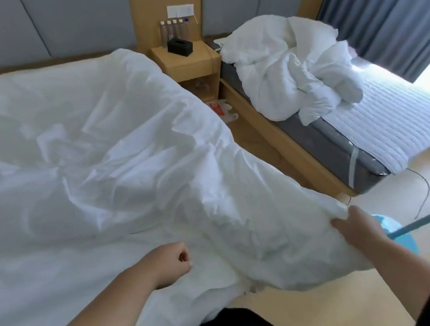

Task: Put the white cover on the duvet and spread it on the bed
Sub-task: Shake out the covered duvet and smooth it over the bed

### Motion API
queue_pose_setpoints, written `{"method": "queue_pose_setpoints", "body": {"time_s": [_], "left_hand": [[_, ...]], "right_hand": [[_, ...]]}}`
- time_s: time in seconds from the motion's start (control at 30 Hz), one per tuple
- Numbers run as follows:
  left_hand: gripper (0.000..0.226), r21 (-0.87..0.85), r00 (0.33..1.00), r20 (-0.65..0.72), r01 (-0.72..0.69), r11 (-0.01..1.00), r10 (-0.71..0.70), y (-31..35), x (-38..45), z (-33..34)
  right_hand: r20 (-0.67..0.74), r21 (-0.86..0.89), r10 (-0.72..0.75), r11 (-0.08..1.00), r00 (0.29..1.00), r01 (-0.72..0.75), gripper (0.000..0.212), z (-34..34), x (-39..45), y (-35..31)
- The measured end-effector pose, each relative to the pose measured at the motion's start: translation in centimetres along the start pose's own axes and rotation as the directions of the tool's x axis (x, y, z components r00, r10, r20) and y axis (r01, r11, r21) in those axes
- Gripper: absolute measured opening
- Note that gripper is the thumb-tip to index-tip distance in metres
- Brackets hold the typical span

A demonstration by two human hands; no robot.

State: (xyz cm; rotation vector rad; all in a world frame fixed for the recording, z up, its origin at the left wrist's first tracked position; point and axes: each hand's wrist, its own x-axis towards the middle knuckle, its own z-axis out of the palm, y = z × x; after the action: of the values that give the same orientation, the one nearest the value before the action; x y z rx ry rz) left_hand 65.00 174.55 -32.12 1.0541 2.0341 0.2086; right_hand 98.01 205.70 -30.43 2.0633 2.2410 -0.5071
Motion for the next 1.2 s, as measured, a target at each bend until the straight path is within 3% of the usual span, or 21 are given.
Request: {"method": "queue_pose_setpoints", "body": {"time_s": [0.17, 0.3, 0.4, 0.53, 0.7, 0.87, 1.03, 1.2], "left_hand": [[0.014, -0.098, 0.997, 0.074, 0.042, 0.994, -0.035, -0.4, -4.1, 6.9], [0.015, -0.127, 0.987, 0.089, 0.142, 0.982, -0.131, -1.7, -6.3, 9.3], [0.015, -0.161, 0.974, 0.065, 0.226, 0.961, -0.218, -2.6, -8.0, 9.7], [0.012, -0.230, 0.939, 0.011, 0.338, 0.913, -0.345, -3.6, -11.4, 10.2], [0.014, -0.371, 0.866, -0.060, 0.443, 0.816, -0.497, -6.7, -18.7, 12.0], [0.012, -0.581, 0.749, -0.099, 0.491, 0.649, -0.656, -11.4, -26.8, 15.2], [0.018, -0.708, 0.680, -0.076, 0.479, 0.520, -0.729, -17.7, -34.1, 19.3], [0.010, -0.776, 0.598, -0.060, 0.476, 0.414, -0.799, -27.0, -42.3, 22.5]], "right_hand": [[-0.024, -0.277, 0.001, 0.961, 1.000, -0.008, 0.066, 0.8, -2.5, 0.3], [0.178, -0.247, -0.195, 0.940, 0.965, 0.236, 0.063, 4.5, -4.8, -1.3], [0.422, -0.213, -0.317, 0.876, 0.849, 0.432, 0.062, 8.4, -7.2, -2.9], [0.649, -0.146, -0.443, 0.725, 0.619, 0.673, 0.059, 13.4, -10.7, -6.6], [0.728, 0.009, -0.612, 0.460, 0.310, 0.888, 0.053, 17.4, -18.5, -14.7], [0.717, 0.102, -0.694, 0.204, 0.070, 0.974, 0.051, 19.8, -27.9, -22.4], [0.761, 0.077, -0.648, 0.045, -0.030, 0.996, 0.052, 24.1, -37.5, -26.0], [0.845, 0.015, -0.535, 0.016, -0.004, 1.000, 0.056, 29.5, -47.5, -27.9]]}}
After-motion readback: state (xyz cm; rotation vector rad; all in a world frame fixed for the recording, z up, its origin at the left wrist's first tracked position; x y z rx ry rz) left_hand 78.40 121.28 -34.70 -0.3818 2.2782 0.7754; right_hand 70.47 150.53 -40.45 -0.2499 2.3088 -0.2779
